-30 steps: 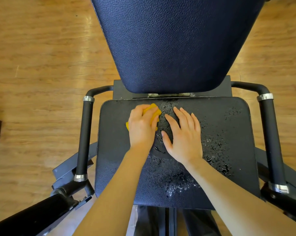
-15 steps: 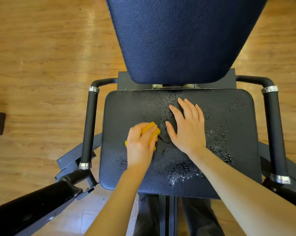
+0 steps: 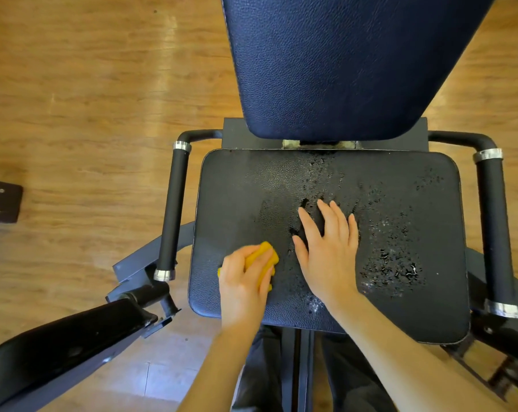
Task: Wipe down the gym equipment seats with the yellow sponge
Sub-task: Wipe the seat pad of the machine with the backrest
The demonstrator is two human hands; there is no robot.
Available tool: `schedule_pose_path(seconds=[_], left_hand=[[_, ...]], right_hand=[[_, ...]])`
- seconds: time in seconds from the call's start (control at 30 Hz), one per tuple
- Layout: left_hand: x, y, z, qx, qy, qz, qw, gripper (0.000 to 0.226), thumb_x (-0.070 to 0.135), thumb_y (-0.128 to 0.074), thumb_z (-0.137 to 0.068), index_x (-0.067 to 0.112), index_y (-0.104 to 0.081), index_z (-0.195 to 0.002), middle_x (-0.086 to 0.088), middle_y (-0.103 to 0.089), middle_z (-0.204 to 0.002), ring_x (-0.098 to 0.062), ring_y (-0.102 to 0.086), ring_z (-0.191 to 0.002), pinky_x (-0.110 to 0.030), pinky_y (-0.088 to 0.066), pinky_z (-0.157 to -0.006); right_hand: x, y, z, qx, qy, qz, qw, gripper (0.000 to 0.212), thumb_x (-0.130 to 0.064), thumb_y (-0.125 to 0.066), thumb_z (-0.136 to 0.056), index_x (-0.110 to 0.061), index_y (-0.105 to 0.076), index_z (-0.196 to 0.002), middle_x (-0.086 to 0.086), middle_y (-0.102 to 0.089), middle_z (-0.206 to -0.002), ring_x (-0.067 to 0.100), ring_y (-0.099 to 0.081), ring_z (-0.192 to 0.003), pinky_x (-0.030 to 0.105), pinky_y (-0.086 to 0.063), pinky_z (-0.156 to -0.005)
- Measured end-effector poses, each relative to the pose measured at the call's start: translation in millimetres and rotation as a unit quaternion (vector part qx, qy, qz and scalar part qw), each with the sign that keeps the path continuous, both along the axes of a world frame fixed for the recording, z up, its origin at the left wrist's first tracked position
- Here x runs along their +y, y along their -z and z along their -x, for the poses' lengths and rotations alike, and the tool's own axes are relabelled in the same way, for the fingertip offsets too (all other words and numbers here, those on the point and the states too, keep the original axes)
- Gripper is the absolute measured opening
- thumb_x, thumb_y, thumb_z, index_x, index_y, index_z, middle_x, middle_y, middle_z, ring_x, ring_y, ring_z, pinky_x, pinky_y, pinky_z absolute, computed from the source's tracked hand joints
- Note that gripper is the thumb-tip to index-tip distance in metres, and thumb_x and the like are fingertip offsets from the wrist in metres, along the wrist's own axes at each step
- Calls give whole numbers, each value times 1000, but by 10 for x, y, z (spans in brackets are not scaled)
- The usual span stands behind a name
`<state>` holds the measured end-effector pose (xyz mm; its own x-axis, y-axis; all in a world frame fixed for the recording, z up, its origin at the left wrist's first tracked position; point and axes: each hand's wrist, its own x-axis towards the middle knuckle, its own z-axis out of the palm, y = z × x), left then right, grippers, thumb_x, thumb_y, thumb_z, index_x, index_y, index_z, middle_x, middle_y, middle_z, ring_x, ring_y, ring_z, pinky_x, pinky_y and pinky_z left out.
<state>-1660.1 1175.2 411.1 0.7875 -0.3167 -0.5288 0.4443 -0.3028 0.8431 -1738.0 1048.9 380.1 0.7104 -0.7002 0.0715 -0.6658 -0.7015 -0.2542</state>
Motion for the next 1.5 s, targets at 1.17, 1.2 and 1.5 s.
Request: schedule_pose_path(seconds=[1.17,1.2,1.5], left_hand=[[-231,244,-538,-457,263,-180,830,31,31,-49,-93,20,-68,-115,-4,-58,-117,-31,-54,-98,-46,-53,-73],[-100,268,-472,-451,266,-173,834,31,33,-49,-94,22,-66,-117,-2,-57,-119,-30,-54,-97,-45,-53,-72],[187,260,-399,-448,280,-162,833,36,34,-48,-94,19,-66,-122,-1,-54,-119,-26,-53,-97,-41,-51,-74]], right_hand=[[53,-10,21,15,-3,14,1000,48,-38,-41,-97,-18,-48,-140,15,-39,-149,33,-30,-141,55,-20,-115],[53,-17,21,17,-2,11,1000,48,-38,-41,-97,-19,-47,-140,15,-38,-149,33,-30,-141,55,-20,-115],[49,-24,14,18,3,3,1000,48,-39,-40,-96,-19,-48,-140,15,-39,-149,33,-31,-140,55,-20,-115]])
